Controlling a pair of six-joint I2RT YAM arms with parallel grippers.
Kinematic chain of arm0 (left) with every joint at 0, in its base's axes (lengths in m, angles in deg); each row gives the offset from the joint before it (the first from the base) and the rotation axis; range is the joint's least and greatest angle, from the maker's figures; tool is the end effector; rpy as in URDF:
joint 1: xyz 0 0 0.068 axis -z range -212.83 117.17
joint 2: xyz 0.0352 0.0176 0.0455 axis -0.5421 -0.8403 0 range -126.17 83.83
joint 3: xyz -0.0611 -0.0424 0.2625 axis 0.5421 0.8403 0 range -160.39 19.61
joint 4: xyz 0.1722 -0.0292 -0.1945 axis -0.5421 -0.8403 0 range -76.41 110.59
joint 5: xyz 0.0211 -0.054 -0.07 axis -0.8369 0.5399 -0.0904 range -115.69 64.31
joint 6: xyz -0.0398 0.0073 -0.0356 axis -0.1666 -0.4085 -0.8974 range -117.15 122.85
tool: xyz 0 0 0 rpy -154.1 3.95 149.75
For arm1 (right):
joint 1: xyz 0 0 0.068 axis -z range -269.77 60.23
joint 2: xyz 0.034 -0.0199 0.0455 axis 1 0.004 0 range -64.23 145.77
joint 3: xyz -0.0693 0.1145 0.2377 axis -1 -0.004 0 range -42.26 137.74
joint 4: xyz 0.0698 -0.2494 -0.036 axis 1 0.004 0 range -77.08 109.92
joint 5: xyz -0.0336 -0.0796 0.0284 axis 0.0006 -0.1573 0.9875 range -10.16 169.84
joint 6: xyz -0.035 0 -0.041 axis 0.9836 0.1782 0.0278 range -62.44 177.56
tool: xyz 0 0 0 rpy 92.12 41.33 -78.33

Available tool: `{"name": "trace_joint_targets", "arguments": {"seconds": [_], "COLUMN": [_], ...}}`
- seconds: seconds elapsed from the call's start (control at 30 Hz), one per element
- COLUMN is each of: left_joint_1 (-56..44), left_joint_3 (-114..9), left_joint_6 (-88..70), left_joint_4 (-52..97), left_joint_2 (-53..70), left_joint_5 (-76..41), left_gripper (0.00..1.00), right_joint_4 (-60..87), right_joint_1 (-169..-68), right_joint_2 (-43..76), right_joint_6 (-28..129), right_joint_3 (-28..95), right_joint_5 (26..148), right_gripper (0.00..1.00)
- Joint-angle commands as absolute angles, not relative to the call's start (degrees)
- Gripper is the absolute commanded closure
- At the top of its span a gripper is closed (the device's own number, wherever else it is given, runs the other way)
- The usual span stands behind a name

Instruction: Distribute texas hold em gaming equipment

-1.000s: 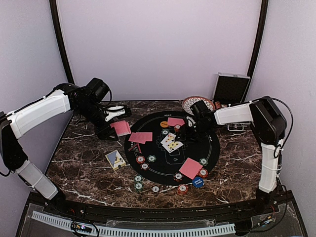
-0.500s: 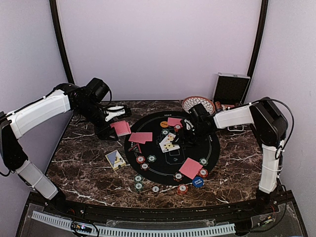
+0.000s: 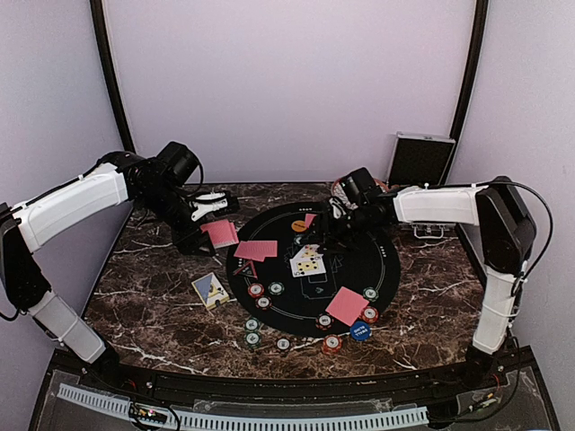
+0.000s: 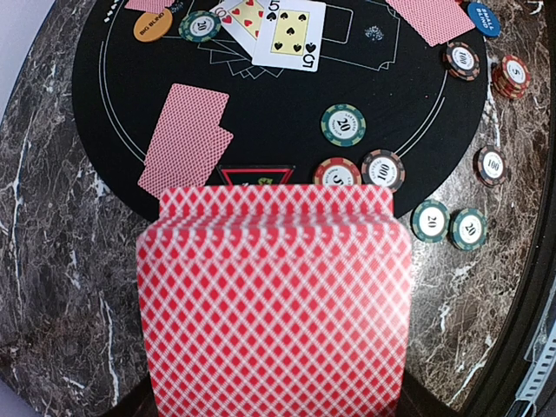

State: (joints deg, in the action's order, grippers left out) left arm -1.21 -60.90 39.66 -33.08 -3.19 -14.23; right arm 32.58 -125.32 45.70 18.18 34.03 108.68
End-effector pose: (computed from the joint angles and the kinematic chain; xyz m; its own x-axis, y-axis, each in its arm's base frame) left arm 0.2608 -0.1689 0.3145 -0.2333 0.8331 -0.5015 0.9214 0.3542 0.1598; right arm 0.3237 0.2524 0.1916 -0.9762 -0.0145 -0.2165 -0.1610 0.7170 0.6782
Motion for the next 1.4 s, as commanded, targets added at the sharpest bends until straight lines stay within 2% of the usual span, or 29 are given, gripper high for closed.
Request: {"name": "trace_joint_targets", "arguments": {"seconds": [0.0,0.27,1.0,1.37], "left_joint_1": [-1.49,-1.45,-1.45,-1.45], "left_joint_3": [-62.12,-62.58,-62.05,-62.22], "left_joint_6": [39.64,39.54,39.58,39.72], "left_joint_4": [-34.32,-34.51,-34.28,-34.34], "left_joint_2": [-1.77,-1.77,-1.05,-1.19], "left_joint_5": [-12.68,-11.51,-10.22,-10.27], "left_gripper": [1.0,1.0,1.0,1.0], "right_joint_4": [23.03,13.39,-0.58,1.67], "right_joint_1": [-129.64,-136.36,-141.81,-142.02], "right_joint_2": [42.66,48.17,60.14,65.84], "right_joint_6": [10.94,2.55,-9.25,-9.96], "right_joint_3": [38.95,46.79,53.91,58.32], "right_joint_5": [114.86,121.63,124.6,125.64], "right_gripper": [0.32,0.22,0.23,0.24]}}
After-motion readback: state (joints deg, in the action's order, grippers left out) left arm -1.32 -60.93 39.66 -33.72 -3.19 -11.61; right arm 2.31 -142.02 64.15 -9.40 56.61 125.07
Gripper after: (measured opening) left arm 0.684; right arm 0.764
